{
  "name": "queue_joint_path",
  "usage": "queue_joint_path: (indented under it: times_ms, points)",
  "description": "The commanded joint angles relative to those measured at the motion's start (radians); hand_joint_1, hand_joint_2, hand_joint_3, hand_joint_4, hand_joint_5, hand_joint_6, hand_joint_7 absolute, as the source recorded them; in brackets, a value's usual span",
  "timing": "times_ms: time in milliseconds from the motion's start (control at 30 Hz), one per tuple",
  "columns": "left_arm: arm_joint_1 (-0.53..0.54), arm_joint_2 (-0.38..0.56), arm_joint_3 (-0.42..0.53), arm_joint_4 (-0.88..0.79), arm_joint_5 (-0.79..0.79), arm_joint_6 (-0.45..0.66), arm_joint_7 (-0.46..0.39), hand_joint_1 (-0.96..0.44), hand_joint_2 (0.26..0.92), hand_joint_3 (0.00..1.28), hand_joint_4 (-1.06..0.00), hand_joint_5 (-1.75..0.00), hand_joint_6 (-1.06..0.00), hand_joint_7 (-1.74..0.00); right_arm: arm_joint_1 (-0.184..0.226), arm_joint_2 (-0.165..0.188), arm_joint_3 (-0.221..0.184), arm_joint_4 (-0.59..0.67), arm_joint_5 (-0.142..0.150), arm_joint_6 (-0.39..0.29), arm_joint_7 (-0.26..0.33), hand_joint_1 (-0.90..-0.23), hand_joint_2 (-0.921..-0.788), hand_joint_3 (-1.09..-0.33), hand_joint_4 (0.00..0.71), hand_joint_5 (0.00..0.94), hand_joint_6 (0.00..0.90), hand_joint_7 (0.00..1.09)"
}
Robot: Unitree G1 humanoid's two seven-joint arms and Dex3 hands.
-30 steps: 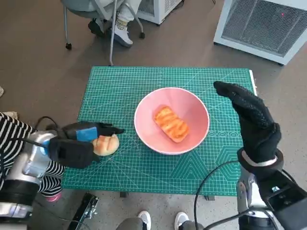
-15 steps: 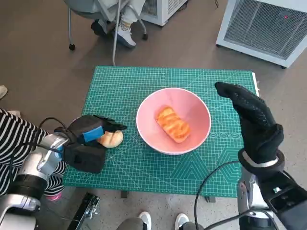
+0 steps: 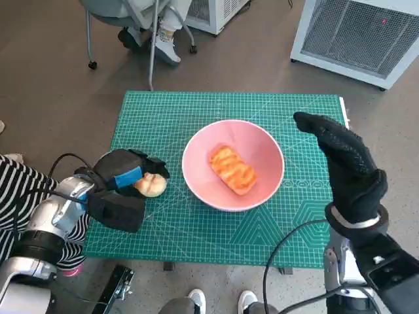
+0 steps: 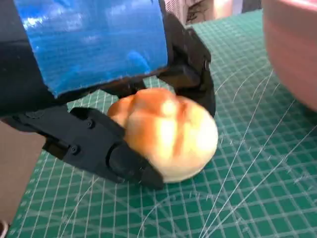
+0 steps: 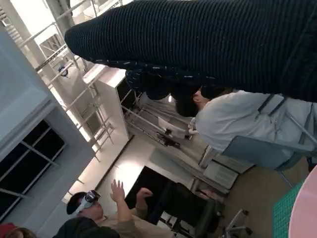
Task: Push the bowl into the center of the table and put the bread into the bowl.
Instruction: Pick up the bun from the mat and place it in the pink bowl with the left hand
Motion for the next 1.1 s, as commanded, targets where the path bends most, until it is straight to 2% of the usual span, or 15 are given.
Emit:
queue_joint_path:
  times_ms: [33,233,467,567,600,767,933,1100]
  points:
    - [0.038,0.044,0.077,-0.152,-0.092,-0.004,-0.043,0.0,0.9,0.01,-0.84,-1.0,-0.69,-1.1,0.011,-0.003,-0.001,0.02,0.004,0.009,0.008,-0.68,-0.921,-0.668,0.125,0.0,0.019,0.46]
    - [0.07,0.04,0.165,-0.344,-0.188,0.009,-0.071,0.0,0.909,0.01,-0.82,-1.01,-0.67,-1.13,0.008,-0.003,-0.001,0.027,-0.001,0.006,0.007,-0.684,-0.921,-0.664,0.124,0.0,0.019,0.46]
    - [0.021,-0.02,0.222,-0.47,-0.256,-0.007,-0.042,0.0,0.919,0.04,-0.77,-1.09,-0.62,-1.17,0.004,-0.006,-0.001,0.033,0.0,0.009,0.009,-0.685,-0.921,-0.664,0.124,0.0,0.019,0.46]
    - [-0.008,-0.052,0.224,-0.48,-0.253,-0.011,-0.026,0.0,0.92,0.05,-0.75,-1.11,-0.61,-1.17,0.002,-0.006,0.0,0.035,0.0,0.011,0.009,-0.688,-0.921,-0.664,0.125,0.001,0.02,0.46]
    - [-0.023,-0.069,0.22,-0.482,-0.245,-0.012,-0.018,0.0,0.92,0.08,-0.71,-1.16,-0.57,-1.22,0.001,-0.007,0.0,0.037,0.001,0.011,0.01,-0.688,-0.921,-0.664,0.125,0.001,0.02,0.46]
    - [-0.106,-0.155,0.186,-0.477,-0.206,-0.009,0.012,0.0,0.92,0.09,-0.7,-1.18,-0.56,-1.21,-0.001,-0.009,-0.001,0.042,0.005,0.017,0.013,-0.686,-0.921,-0.662,0.126,0.001,0.021,0.46]
    - [-0.156,-0.211,0.149,-0.45,-0.176,0.006,0.0,0.0,0.905,0.05,-0.79,-1.09,-0.64,-1.12,-0.003,-0.012,-0.004,0.048,0.003,0.017,0.013,-0.685,-0.921,-0.66,0.126,0.001,0.022,0.46]
    - [-0.184,-0.252,0.101,-0.405,-0.145,0.042,-0.029,0.0,0.898,0.02,-0.84,-1.01,-0.67,-1.1,0.002,-0.015,-0.009,0.042,0.006,0.022,0.012,-0.687,-0.921,-0.661,0.126,0.001,0.022,0.46]
